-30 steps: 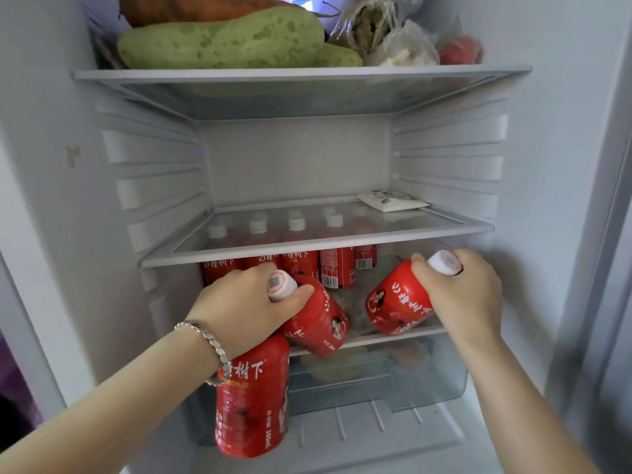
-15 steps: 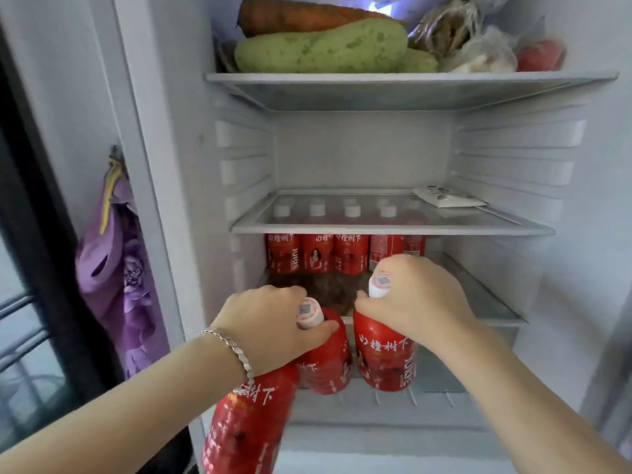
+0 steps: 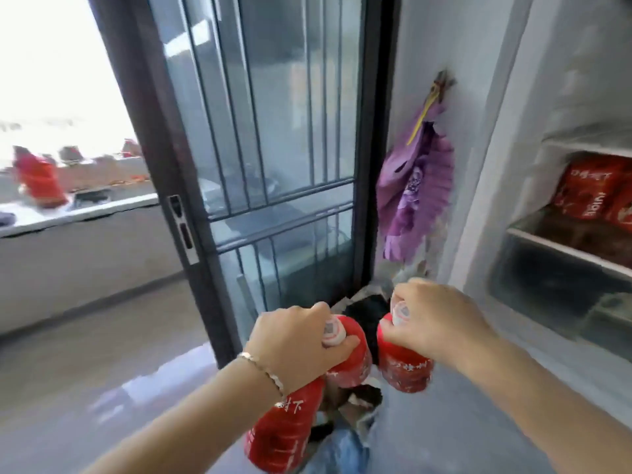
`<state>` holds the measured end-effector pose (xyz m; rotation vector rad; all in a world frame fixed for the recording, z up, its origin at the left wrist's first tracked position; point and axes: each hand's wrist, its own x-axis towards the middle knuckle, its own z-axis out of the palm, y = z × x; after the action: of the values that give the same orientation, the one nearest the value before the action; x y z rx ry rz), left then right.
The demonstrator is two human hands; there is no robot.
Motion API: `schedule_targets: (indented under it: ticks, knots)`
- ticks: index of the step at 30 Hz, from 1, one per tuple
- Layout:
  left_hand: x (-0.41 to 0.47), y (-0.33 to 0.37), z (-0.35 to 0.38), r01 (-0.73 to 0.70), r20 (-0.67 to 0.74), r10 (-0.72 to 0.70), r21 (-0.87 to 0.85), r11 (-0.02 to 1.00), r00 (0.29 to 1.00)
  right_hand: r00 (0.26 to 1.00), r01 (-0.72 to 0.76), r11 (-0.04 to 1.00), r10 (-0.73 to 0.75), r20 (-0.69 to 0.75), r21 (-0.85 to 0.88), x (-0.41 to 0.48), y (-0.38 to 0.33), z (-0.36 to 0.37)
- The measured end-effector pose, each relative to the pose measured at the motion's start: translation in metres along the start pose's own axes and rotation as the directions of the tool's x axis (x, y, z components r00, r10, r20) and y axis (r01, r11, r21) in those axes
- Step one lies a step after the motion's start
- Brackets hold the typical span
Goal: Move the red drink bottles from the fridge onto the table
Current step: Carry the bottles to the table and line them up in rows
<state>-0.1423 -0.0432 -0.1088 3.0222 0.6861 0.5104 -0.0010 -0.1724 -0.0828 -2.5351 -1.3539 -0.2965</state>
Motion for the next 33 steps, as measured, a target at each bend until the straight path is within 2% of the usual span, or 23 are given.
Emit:
schedule_targets:
  ticks: [3,5,9,13,19,23,29,33]
  knots:
    - [-0.077,-0.045,-0.013,0.182,-0.002,-0.182,0.100,0.978,0.983,0.976,0.202,0.978,-0.205,0.069,0.044,-0.008,-0.075,0.018]
    - [-0.139,-0.074,-0.026,0.312,-0.008,-0.316,0.169,0.935,0.949,0.928,0.348,0.933,-0.357,0.109,0.093,-0.022,-0.133,0.026]
    - [-0.270,-0.121,-0.060,0.546,-0.062,-0.549,0.244,0.801,0.833,0.760,0.608,0.766,-0.638,0.126,0.209,-0.067,-0.255,0.033]
    - [-0.416,-0.148,-0.102,0.731,-0.130,-0.728,0.271,0.626,0.673,0.577,0.765,0.585,-0.809,0.118,0.269,-0.142,-0.382,0.037]
    - [-0.650,-0.150,-0.155,0.903,-0.231,-0.889,0.274,0.330,0.395,0.420,0.839,0.417,-0.905,0.073,0.349,-0.300,-0.561,0.044]
    - [-0.787,-0.138,-0.189,0.961,-0.261,-0.947,0.249,0.121,0.187,0.253,0.835,0.271,-0.962,0.103,0.479,-0.411,-0.666,0.037]
    - [-0.941,-0.123,-0.227,0.948,-0.305,-0.947,0.259,-0.184,-0.100,-0.016,0.807,0.026,-0.998,0.066,0.589,-0.547,-0.785,0.024]
    - [-1.024,-0.121,-0.241,0.905,-0.341,-0.888,0.183,-0.384,-0.308,-0.165,0.790,-0.110,-0.986,0.036,0.604,-0.618,-0.859,0.021]
